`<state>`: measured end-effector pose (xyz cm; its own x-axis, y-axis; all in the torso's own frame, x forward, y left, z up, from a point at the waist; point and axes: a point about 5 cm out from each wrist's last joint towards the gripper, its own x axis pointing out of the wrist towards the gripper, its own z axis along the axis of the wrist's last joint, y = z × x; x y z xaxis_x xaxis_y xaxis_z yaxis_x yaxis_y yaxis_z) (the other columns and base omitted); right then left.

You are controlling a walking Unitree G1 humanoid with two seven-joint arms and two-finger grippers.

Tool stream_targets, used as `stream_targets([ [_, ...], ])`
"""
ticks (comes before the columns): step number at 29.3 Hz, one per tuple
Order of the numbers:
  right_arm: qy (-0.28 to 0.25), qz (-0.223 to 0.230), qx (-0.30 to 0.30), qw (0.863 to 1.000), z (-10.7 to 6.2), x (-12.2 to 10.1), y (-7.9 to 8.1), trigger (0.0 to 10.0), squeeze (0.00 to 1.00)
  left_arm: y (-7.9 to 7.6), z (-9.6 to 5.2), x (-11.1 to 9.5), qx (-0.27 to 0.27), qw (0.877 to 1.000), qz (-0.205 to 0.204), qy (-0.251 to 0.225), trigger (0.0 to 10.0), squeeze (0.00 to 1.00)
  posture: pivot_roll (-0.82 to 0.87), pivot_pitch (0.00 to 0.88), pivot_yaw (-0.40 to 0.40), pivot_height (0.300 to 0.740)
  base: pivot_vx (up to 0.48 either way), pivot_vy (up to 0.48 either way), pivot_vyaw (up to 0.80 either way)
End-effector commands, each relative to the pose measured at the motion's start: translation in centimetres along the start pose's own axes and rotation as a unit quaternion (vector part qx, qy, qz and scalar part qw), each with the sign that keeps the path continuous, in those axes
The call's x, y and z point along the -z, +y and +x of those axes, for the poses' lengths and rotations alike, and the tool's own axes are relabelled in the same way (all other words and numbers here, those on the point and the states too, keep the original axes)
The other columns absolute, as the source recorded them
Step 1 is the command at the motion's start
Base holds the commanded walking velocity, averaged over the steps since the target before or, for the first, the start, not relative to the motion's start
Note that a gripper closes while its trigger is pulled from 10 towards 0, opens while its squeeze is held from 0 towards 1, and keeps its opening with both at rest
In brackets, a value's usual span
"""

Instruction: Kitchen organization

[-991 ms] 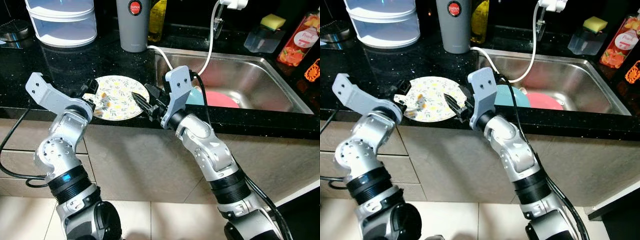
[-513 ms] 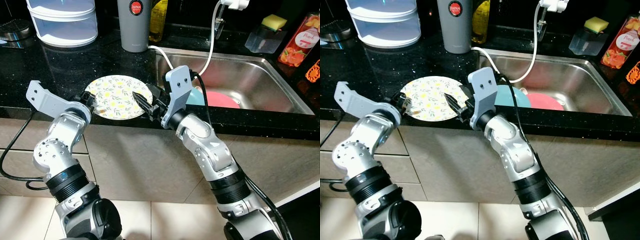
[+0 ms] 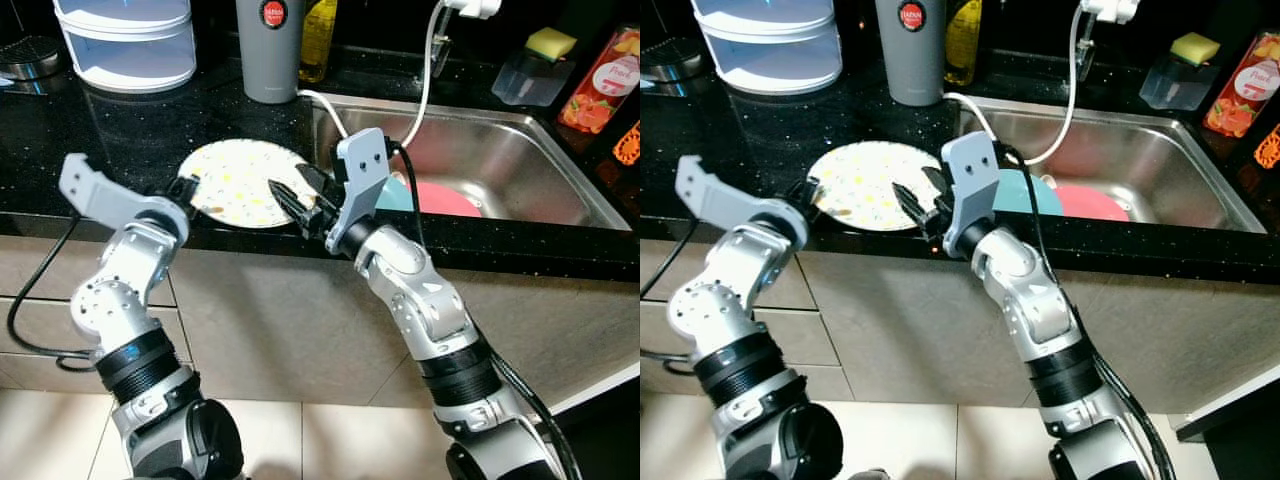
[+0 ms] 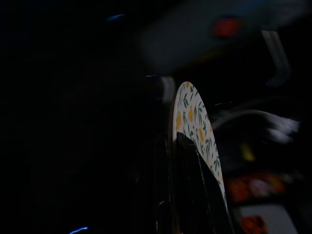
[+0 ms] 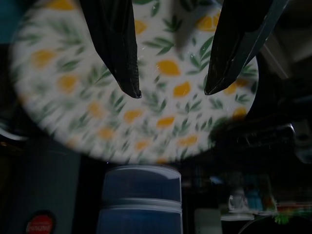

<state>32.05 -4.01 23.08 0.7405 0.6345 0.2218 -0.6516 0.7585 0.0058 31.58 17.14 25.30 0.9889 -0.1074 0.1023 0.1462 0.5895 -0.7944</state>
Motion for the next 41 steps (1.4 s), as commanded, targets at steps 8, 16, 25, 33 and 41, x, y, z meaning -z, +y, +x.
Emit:
stream_targets([
  [8,-0.009,0.143,0.146,0.979,-0.6,0.1,-4.6,10.0,0.00,-1.2,-0.9,-2.2,0.056,0.978,0.194,-0.060,10.0,0.00,0.13,0.022,-0.077,0.740,0.000,0.000,0.00],
  [16,0.049,0.102,0.221,0.969,-1.7,1.4,-7.6,10.0,0.00,-0.4,-1.3,-1.2,0.062,0.965,0.251,-0.048,10.0,0.00,0.13,0.028,-0.073,0.740,0.000,0.000,0.00],
  [25,0.101,0.251,0.141,0.952,-1.1,3.4,-5.3,10.0,0.00,-1.3,-1.9,-0.1,0.137,0.945,0.293,-0.055,10.0,0.00,0.13,0.030,-0.078,0.740,0.000,0.000,0.00],
  [33,0.087,0.315,0.127,0.937,-1.0,3.1,-5.3,10.0,0.00,-1.0,-2.0,-0.1,0.143,0.943,0.295,-0.062,10.0,0.00,0.12,0.031,-0.078,0.740,0.000,0.000,0.00],
  [41,0.067,0.387,0.117,0.912,-1.2,2.7,-5.7,10.0,0.00,-0.7,-2.1,0.1,0.157,0.942,0.289,-0.061,10.0,0.00,0.12,0.031,-0.077,0.740,0.000,0.000,0.00],
])
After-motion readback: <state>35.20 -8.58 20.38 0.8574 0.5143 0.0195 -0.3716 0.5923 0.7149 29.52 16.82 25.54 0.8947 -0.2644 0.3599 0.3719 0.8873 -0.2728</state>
